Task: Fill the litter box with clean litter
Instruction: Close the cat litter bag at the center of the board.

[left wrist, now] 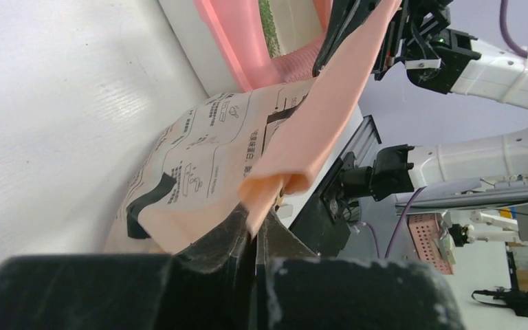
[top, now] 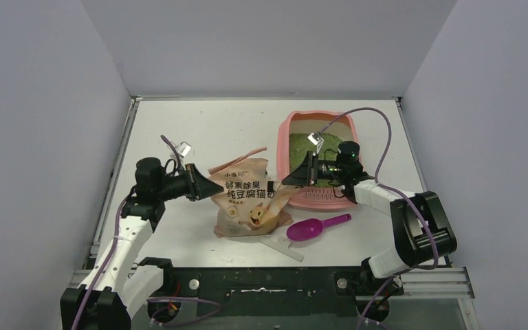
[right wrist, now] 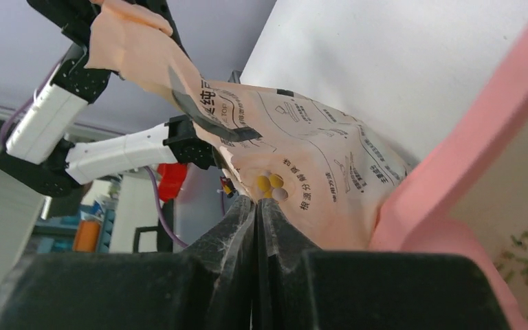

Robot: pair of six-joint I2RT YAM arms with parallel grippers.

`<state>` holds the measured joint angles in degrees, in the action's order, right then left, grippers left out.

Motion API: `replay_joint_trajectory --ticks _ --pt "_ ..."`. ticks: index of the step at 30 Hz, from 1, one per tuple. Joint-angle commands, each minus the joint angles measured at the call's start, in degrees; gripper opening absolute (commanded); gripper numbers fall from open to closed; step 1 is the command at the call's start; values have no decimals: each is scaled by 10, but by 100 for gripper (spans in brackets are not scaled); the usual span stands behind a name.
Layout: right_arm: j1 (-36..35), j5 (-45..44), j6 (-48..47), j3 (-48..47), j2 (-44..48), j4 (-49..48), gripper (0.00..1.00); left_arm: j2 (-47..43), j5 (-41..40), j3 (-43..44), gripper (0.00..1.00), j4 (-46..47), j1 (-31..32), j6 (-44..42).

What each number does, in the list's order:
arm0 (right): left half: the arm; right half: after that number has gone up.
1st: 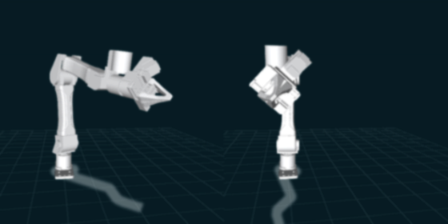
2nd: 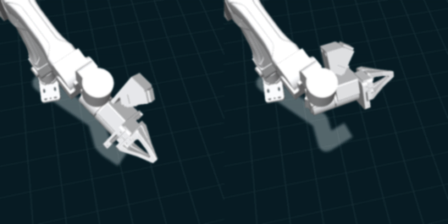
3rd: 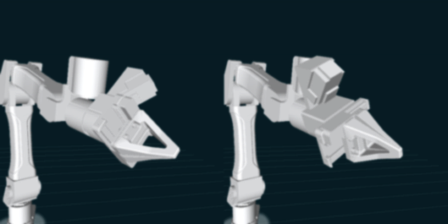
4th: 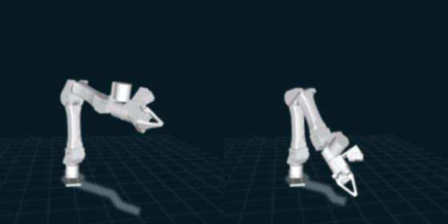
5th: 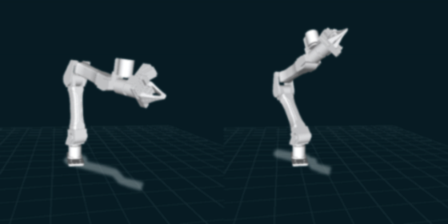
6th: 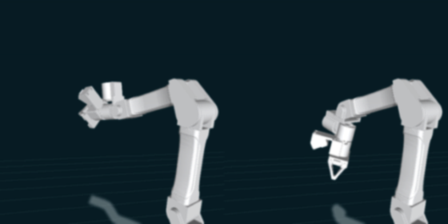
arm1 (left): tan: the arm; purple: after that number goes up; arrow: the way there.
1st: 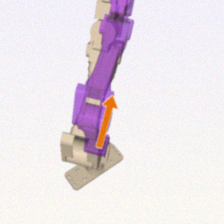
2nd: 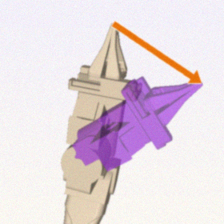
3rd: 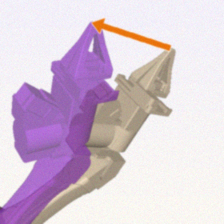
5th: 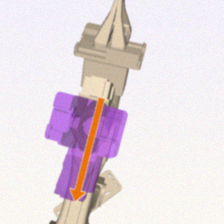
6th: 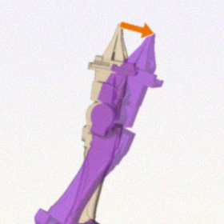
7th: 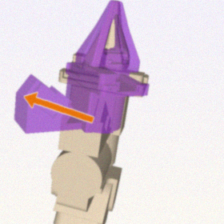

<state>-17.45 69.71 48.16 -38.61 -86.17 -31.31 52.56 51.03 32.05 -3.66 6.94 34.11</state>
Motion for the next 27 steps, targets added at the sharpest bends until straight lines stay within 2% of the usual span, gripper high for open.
replay_joint_trajectory --ticks 1,6,11,12,15,17,20,23,27 --pt "61 -14 26 7 25 7 0 -22 35 18 0 5 -23 9" --pt "60 -12 12 -6 33 71 0 -7 56 17 0 27 -25 23" --pt "59 -13 -47 -36 43 162 0 -8 48 20 0 22 -25 33" --pt "58 -14 -52 -39 42 171 0 -12 43 23 5 20 -25 28" --pt "58 -20 -69 -45 41 197 0 -49 -18 56 49 -66 -23 -36" --pt "56 -20 -79 -51 40 212 0 -92 -93 81 60 -140 -14 -94" --pt "52 -23 -79 -57 44 214 0 -165 -156 92 65 -153 2 -164" --pt "45 -24 -88 -63 54 224 0 -212 -147 80 69 -102 30 -212" --pt "40 -26 -104 -72 63 241 0 -190 -127 82 73 -43 109 -318"
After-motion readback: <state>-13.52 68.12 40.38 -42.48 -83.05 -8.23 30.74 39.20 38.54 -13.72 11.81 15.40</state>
